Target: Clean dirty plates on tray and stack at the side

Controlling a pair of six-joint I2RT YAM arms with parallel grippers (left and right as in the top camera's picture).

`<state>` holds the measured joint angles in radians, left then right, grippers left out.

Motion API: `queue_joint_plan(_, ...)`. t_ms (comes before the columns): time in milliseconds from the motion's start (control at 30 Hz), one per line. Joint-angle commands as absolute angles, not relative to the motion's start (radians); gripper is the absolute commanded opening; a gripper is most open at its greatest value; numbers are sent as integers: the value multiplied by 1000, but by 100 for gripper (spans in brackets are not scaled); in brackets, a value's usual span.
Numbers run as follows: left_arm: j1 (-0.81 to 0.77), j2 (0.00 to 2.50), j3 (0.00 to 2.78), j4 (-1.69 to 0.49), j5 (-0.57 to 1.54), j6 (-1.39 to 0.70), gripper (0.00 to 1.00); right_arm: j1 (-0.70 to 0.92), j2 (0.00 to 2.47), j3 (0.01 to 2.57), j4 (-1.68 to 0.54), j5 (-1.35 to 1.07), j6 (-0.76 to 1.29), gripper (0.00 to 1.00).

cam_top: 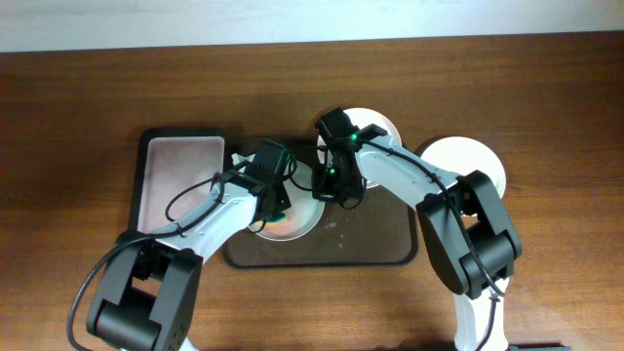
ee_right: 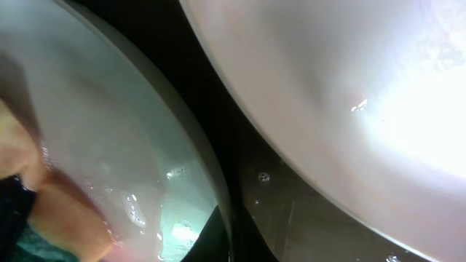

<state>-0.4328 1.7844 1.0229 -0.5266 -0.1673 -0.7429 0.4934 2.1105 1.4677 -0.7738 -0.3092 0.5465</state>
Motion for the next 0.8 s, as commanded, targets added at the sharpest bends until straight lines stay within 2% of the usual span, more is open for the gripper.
queue_joint_plan(0,-421,1771,1016,-541,-315,-747,0,485,2122,1457,-792,-265,558,4)
queue_joint_plan(300,-400,1561,1016,-625,-303,-730,0,485,2122,1457,-797,-294,501,4)
queue_joint_plan(500,-280,1536,1016,-638,-102,-526,0,485,2098,1457,-814,-311,395,4)
queue_joint_plan(767,-4,1539,1016,-649,178,-190,0,484,1919,1457,-865,-223,343,4)
